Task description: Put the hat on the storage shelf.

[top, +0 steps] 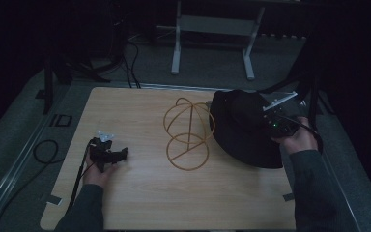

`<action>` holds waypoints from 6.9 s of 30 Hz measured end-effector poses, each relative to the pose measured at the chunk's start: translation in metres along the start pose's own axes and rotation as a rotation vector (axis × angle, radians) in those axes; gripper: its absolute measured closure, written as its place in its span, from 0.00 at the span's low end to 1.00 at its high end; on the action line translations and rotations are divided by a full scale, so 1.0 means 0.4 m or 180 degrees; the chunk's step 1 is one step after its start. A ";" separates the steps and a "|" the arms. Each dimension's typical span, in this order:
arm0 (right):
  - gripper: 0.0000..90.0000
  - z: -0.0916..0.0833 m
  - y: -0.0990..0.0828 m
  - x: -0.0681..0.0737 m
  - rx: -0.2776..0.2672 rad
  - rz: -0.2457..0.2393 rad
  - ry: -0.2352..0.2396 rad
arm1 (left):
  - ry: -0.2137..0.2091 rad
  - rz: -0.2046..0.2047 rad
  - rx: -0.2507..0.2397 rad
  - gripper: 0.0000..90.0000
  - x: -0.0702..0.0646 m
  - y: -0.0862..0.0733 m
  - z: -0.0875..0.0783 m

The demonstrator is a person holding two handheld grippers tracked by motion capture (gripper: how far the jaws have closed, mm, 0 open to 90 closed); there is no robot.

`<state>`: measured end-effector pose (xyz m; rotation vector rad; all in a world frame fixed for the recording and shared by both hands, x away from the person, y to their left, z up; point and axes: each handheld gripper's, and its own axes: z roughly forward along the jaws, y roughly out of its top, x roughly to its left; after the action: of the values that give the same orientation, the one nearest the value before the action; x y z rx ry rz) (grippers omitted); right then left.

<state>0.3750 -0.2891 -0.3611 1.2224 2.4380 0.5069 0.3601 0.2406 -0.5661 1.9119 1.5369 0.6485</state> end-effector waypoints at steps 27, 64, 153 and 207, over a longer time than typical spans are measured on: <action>0.97 -0.079 -0.004 -0.039 -0.0267 -0.0106 0.0036 | 0.0003 0.0002 0.0007 0.14 0.000 0.000 0.000; 0.97 -0.177 -0.002 -0.097 -0.0565 -0.0374 0.0525 | 0.0000 0.0007 0.0008 0.14 0.000 0.000 -0.001; 0.97 -0.222 0.147 0.047 -0.0768 -0.1091 0.0889 | -0.0026 0.0029 0.0007 0.14 -0.001 0.002 0.001; 0.94 -0.133 0.227 0.140 -0.0611 -0.1281 0.1036 | -0.0032 0.0034 0.0004 0.14 -0.002 0.003 0.002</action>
<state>0.3808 -0.2006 -0.2812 0.5836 2.7266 0.8449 0.3613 0.2396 -0.5659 1.9227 1.5220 0.6419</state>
